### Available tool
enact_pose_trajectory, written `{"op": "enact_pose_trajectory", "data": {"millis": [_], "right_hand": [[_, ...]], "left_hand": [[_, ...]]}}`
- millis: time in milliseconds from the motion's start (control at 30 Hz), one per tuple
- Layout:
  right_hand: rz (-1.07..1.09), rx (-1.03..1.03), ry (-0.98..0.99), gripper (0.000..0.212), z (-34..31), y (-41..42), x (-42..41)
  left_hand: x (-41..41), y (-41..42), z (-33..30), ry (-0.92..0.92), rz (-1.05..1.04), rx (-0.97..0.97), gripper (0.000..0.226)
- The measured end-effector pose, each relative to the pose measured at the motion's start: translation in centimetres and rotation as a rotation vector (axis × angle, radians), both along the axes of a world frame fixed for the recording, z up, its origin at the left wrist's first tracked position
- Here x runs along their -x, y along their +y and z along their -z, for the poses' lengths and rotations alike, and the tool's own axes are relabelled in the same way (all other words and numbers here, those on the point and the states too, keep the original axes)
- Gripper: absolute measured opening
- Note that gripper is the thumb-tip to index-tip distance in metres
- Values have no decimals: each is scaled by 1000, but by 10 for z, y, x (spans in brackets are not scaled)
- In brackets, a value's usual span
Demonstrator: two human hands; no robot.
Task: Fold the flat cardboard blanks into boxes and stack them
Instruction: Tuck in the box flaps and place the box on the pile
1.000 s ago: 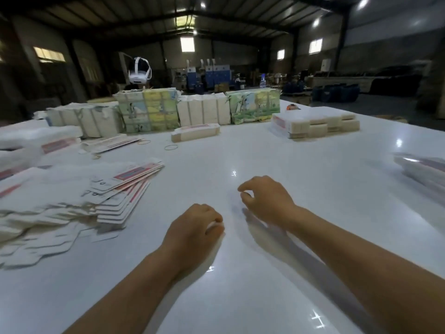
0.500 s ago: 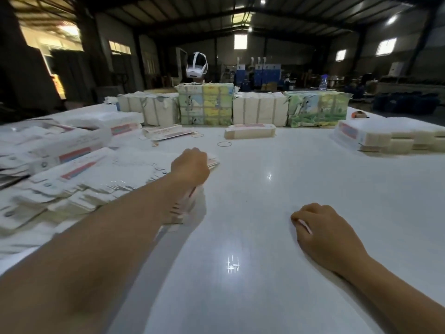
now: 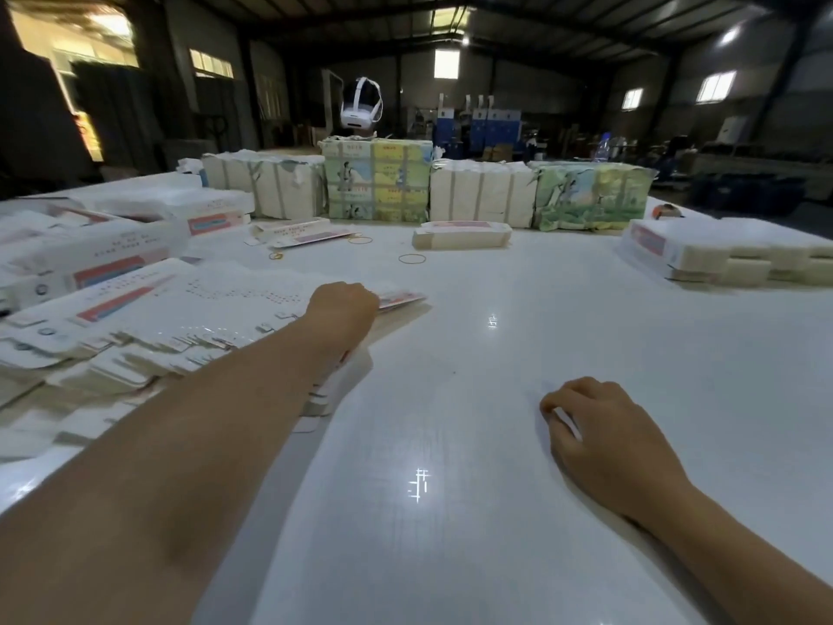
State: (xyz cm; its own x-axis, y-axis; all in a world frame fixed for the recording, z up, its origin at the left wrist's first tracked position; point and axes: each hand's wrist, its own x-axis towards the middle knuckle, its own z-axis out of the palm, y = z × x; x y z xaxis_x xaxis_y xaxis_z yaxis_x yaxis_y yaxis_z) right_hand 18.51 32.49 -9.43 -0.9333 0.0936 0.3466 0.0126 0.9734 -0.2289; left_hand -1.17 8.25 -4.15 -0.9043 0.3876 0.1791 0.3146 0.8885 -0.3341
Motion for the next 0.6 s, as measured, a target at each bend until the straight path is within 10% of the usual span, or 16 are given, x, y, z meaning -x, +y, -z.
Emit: {"op": "enact_pose_trajectory", "data": {"millis": [267, 433, 600], "right_hand": [[-5, -15, -10, 29, -3, -2, -2], [-37, 90, -8, 24, -6, 1, -7], [31, 1438, 159, 28, -33, 11, -24]], "left_hand": [[-97, 34, 3, 96, 341, -661, 59], [-169, 59, 25, 162, 610, -680, 56], [-181, 51, 38, 129, 657, -647, 48]]}}
